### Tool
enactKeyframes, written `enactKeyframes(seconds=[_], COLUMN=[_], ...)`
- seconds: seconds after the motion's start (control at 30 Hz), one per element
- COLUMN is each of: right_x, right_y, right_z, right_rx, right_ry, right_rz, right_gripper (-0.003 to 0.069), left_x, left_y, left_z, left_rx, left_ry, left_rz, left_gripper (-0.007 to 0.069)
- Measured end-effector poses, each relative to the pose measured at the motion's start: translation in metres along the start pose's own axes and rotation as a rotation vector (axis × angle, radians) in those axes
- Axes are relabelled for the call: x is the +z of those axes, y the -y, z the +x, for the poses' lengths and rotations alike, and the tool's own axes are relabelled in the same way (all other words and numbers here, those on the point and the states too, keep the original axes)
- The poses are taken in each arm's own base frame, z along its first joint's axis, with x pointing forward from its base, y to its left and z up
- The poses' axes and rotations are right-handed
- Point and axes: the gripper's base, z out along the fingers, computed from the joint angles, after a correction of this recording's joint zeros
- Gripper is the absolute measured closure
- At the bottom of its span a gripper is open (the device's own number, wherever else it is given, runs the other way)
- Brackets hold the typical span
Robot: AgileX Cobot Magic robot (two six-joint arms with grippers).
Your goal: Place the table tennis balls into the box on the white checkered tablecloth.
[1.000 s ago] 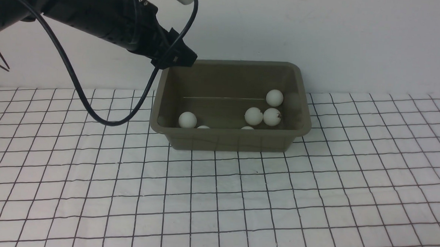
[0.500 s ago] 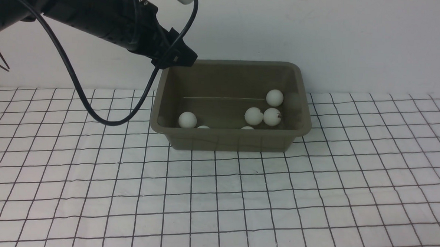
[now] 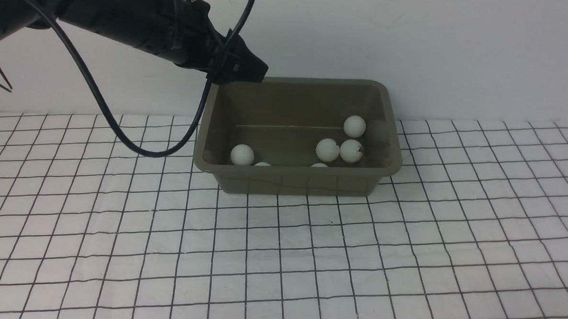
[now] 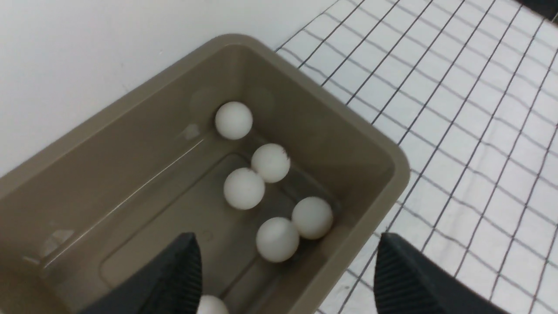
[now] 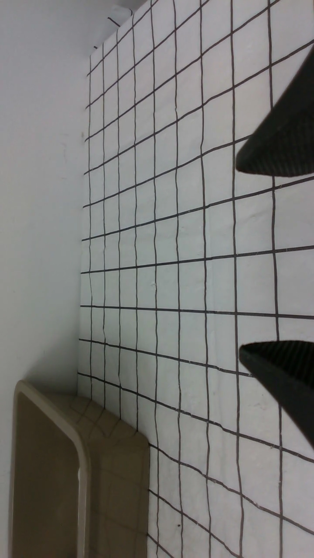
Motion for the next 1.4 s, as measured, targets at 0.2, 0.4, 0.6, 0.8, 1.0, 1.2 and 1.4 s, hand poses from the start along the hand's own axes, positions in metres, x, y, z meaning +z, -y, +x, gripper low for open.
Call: enactKeyframes(seconds=[0.2,0.4,0.6,0.8,1.0,1.2,1.4], right_x=[0.0,0.0,0.0,0.0,0.0,0.0,0.0], right_y=[0.0,0.0,0.0,0.0,0.0,0.0,0.0], right_z=[0.0,0.0,0.0,0.0,0.0,0.0,0.0], right_rx=[0.0,0.0,0.0,0.0,0.004,0.004,0.004], right_ry=[0.0,0.0,0.0,0.0,0.0,0.0,0.0], right_rz=[0.0,0.0,0.0,0.0,-0.001,-0.001,-0.001], right_gripper=[0.0197,0.0197,0.0197,0.0197,0.0197,0.0197,0.0197], left_x=[0.0,-0.012,-0.064,-0.163,-0.228,-0.267,-0.236], left_y=[0.003,-0.006,-0.018,-0.009,0.03,0.093,0.115], left_z=[-0.004,-0.004,-0.014,-0.03,-0.021,0.019,0.095], left_rx=[-0.046,-0.13,-0.191,-0.133,-0.128,-0.288,-0.31], left_ry=[0.041,0.057,0.143,0.308,0.237,0.054,0.03], left_rz=[0.037,0.015,-0.085,-0.27,-0.415,-0.741,-0.812], left_gripper=[0.0146,0.0146,0.0146,0.0146,0.0146,0.0146,0.0146])
